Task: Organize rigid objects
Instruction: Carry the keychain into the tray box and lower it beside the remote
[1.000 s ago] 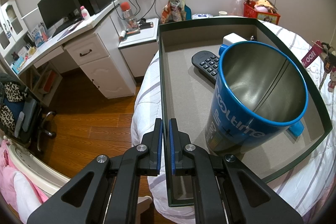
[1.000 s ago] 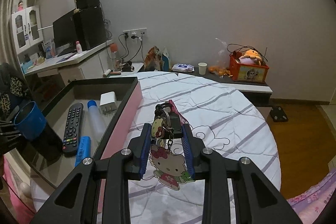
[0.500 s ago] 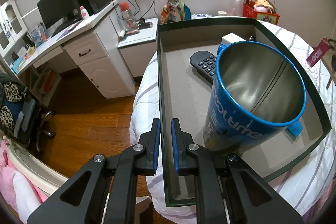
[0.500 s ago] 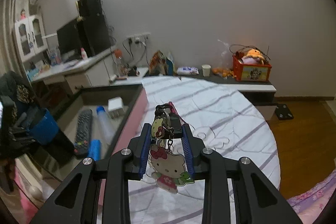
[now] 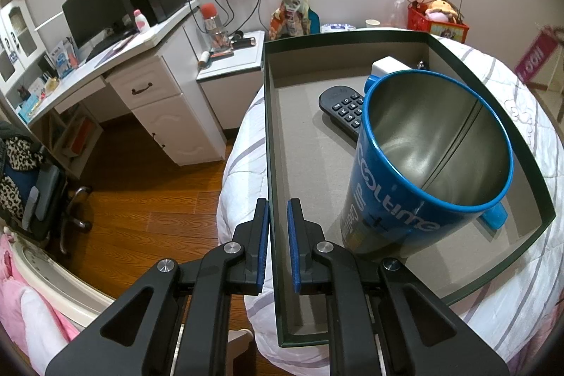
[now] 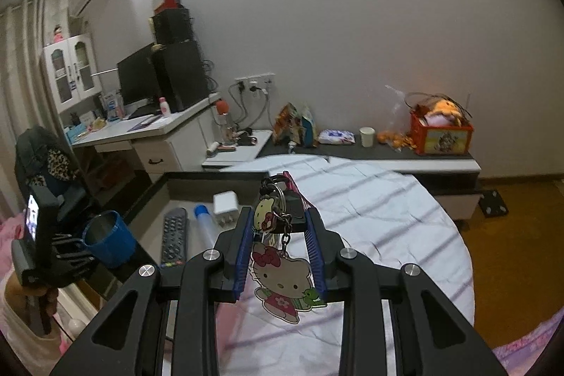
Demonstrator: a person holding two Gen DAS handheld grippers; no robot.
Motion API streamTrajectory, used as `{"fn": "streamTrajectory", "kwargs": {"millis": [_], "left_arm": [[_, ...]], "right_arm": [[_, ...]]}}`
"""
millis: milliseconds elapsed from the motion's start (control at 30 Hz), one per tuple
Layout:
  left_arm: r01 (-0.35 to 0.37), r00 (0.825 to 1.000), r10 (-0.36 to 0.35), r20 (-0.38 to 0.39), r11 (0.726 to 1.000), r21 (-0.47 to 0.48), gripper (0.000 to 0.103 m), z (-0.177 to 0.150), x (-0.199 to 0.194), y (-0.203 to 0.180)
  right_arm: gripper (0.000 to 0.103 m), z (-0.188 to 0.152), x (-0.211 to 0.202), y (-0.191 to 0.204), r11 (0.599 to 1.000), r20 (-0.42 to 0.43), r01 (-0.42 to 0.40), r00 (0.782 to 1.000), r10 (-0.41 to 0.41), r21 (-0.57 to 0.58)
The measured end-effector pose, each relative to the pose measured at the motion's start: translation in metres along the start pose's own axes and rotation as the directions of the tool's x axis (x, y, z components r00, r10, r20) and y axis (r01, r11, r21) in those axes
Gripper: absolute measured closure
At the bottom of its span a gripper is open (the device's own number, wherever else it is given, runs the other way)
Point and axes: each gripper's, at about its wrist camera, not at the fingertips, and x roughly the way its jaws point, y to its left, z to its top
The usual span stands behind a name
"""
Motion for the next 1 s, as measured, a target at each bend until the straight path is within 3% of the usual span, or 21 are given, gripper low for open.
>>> {"fn": "streamTrajectory", "kwargs": {"millis": [267,500,667,767,1000], "left_arm": [[0.008,1.000,-0.008,-0.001,1.000,-0.004,0.094,0.000,-0.001,-0.002],[0.016,1.000,-0.016,0.001,1.000,-0.003,0.094,0.001,-0.001,-0.003],[0.023,1.000,-0.023,0.002,1.000,-0.001,0.094,0.000,-0.001,-0.003],[0.021,1.000,-0.021,0.004,1.000,0.003,0.094,0.000,0.000,-0.003],[0.020,1.000,-0.020,0.006,1.000,0.007,0.094,-0.001,0.000,-0.003]], "right_arm": [[0.073,0.034,0.043,0.051,0.983,-0.054,-0.160,0.986,0.155,-0.087],[0.073,0.037,0.108,0.096,0.932,-0.195,-0.353,0.923,0.333,-0.078],[0.073,0.029,0.145,0.109,0.905,-0.278,-0.424,0.873,0.400,-0.033],[0.073,0.021,0.166,0.108,0.907,-0.329,-0.420,0.859,0.393,-0.012],[0.073,0.007,0.193,0.092,0.956,-0.409,-0.292,0.877,0.251,-0.040]]}}
